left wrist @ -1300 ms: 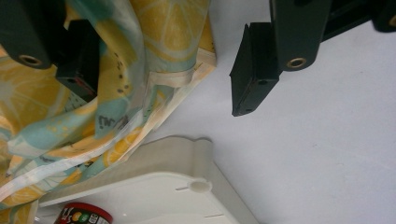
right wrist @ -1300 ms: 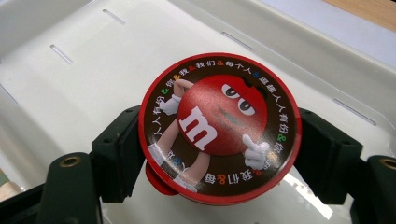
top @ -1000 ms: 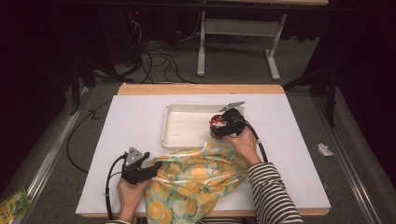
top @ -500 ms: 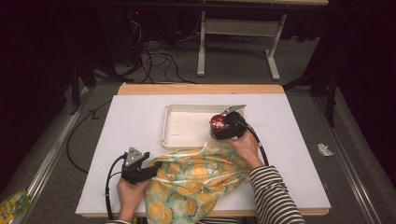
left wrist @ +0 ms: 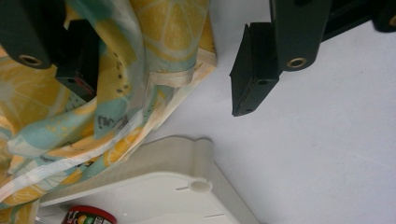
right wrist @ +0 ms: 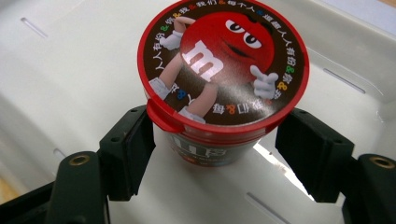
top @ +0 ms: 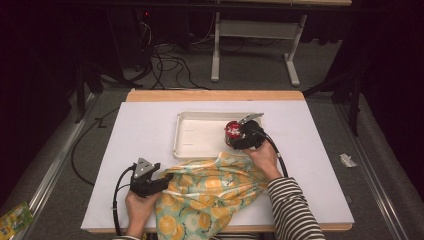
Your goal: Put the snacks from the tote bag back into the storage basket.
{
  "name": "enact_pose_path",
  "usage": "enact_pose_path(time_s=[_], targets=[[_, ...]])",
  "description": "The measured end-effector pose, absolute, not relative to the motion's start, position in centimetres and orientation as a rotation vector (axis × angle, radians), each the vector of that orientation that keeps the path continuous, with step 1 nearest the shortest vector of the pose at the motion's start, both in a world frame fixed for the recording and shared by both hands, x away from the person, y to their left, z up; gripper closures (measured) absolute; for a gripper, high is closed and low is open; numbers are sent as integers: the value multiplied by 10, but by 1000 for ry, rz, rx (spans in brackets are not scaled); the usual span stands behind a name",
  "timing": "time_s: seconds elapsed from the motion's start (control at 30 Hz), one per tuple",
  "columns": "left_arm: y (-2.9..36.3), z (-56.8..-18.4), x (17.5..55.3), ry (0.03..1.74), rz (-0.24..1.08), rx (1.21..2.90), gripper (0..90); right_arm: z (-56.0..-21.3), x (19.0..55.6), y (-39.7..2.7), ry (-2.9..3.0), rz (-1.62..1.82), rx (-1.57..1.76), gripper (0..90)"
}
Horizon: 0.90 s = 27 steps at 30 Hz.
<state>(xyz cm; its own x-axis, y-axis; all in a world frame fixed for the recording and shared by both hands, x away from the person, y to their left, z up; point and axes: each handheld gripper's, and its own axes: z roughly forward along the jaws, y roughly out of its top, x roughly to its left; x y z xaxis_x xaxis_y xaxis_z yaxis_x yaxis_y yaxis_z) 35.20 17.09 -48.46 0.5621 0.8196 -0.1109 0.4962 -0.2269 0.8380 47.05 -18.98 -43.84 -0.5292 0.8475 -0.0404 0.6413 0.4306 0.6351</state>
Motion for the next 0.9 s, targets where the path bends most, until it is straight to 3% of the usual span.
enact_pose_path(time_s=[0.17, 0.9], targets=[[171, -485, 352, 1069, 450, 1887, 366, -442, 474, -192, 2335, 804, 1282, 388], [170, -484, 351, 1054, 448, 1898, 367, -431, 465, -204, 2299, 899, 1299, 440]])
